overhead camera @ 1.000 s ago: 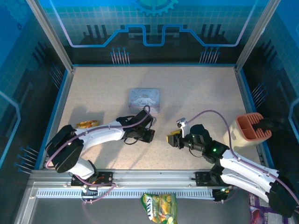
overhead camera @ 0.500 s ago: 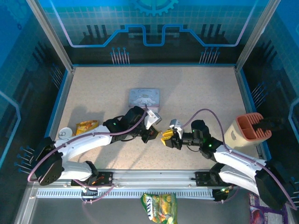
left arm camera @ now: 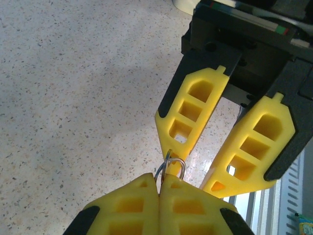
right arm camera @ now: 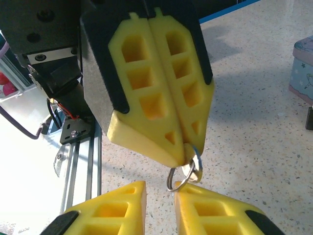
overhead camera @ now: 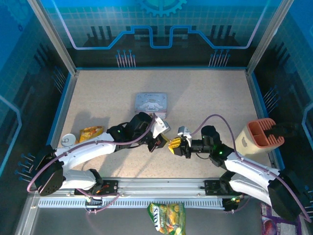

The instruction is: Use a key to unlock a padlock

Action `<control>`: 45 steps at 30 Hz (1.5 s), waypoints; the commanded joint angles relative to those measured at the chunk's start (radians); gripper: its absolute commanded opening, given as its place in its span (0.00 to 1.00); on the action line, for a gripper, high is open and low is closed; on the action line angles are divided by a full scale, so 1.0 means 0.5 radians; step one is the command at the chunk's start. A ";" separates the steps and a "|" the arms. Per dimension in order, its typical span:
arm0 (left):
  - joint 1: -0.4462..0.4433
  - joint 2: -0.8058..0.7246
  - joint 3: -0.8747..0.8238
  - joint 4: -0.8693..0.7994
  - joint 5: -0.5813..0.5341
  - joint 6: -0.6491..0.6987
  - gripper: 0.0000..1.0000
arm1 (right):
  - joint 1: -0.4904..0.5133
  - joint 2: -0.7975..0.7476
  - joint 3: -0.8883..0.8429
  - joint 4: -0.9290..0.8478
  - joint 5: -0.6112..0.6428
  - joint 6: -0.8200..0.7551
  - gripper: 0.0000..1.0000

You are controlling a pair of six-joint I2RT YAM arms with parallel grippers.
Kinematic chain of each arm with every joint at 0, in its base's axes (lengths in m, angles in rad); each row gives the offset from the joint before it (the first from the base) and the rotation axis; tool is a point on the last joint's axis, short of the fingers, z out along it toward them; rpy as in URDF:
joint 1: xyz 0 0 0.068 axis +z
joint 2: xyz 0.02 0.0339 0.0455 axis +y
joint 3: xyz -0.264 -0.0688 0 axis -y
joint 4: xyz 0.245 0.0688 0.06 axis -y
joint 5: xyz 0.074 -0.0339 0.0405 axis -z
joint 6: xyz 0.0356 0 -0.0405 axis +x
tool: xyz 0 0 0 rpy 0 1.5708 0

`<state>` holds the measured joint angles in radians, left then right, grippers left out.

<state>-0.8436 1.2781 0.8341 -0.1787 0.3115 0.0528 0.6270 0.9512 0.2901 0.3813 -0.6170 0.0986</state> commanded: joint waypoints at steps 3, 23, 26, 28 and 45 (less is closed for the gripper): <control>-0.046 0.002 -0.033 -0.091 -0.024 0.075 0.00 | -0.026 -0.110 0.034 0.006 0.025 -0.100 0.22; -0.058 -0.042 -0.048 -0.093 0.037 0.082 0.00 | -0.080 -0.151 0.021 -0.010 0.087 -0.077 0.37; -0.056 -0.030 -0.033 -0.094 0.055 0.084 0.00 | -0.076 -0.100 0.027 0.027 -0.037 -0.066 0.33; -0.056 -0.036 -0.029 -0.097 0.058 0.088 0.00 | -0.075 -0.053 0.026 0.074 -0.106 -0.040 0.32; -0.054 -0.051 -0.033 -0.078 0.162 0.091 0.00 | -0.068 0.017 0.059 0.078 -0.220 -0.031 0.08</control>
<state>-0.8669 1.2682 0.8207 -0.2131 0.3431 0.0860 0.5945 0.9836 0.2962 0.3939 -0.7147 0.1005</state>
